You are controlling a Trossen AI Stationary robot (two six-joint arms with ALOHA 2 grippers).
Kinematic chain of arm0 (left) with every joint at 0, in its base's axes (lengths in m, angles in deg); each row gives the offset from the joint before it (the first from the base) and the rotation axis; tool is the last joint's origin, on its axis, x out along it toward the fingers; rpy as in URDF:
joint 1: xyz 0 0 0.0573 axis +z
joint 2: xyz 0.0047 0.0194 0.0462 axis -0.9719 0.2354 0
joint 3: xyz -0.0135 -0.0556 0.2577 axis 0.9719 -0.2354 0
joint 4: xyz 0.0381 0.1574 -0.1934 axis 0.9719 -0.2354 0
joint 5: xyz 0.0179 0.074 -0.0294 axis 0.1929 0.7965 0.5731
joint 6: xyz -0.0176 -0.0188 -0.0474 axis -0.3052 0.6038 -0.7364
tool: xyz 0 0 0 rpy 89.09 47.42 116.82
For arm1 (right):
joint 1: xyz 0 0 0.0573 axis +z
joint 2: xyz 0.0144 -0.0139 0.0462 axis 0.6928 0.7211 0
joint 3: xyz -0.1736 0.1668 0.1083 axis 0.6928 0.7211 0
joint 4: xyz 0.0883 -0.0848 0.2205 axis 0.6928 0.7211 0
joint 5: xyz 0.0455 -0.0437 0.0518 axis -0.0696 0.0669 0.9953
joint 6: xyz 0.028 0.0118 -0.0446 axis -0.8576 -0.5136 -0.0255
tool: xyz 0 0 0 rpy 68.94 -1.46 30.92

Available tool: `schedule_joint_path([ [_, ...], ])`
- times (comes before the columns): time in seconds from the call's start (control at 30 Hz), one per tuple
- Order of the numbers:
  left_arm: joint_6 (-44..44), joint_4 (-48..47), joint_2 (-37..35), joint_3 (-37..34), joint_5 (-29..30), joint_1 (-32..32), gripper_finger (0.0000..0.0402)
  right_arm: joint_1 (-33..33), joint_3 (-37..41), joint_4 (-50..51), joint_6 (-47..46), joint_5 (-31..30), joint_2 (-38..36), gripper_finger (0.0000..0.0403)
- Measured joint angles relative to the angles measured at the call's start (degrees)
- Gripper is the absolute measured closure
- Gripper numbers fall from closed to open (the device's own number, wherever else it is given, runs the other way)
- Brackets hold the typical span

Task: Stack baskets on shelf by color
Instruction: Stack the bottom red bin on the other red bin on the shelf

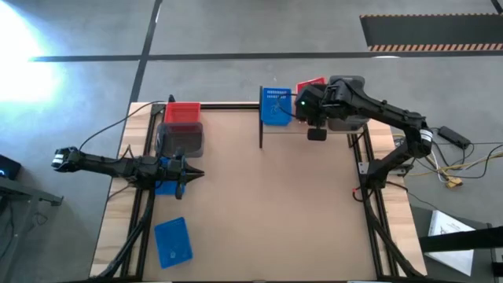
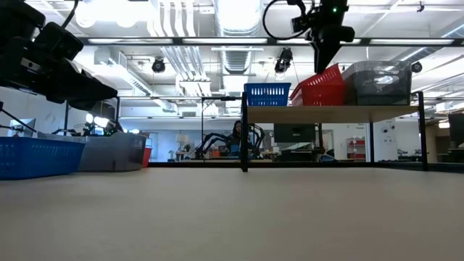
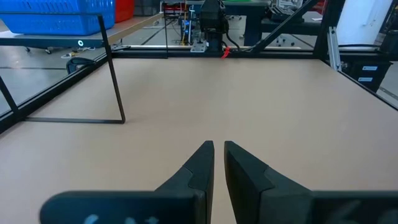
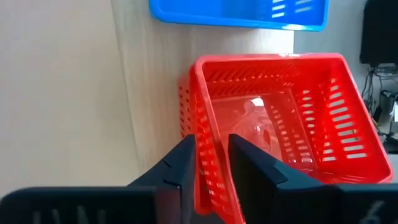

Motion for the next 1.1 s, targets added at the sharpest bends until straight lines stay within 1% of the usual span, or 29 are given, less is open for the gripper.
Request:
schedule_joint_path([
  [0.27, 0.0, 0.0, 0.0, 0.0, -0.01, 0.01, 0.0379, -0.34, 0.02, 0.36, 0.9, -0.24, 0.24, 0.0353],
  [0.47, -0.01, 0.0, 0.0, 0.0, 0.0, 0.02, 0.0379, -0.31, 0.02, 0.28, 1.68, -0.4, 0.24, 0.039],
  [0.77, 0.01, 0.0, 0.0, 0.0, -0.02, 0.0, 0.0379, -0.27, -0.32, -2.68, 1.28, -0.26, -2.01, 0.0394],
  [0.9, -0.01, 0.0, 0.0, 0.0, 0.0, 0.01, 0.0379, -0.33, -0.35, -3.73, 0.69, 2.87, -3.72, 0.0394],
  [1.1, 0.01, 0.0, 0.0, 0.0, -0.01, 0.02, 0.0379, -1.19, 0.48, -3.86, -0.83, 3.23, -4.52, 0.0394],
])
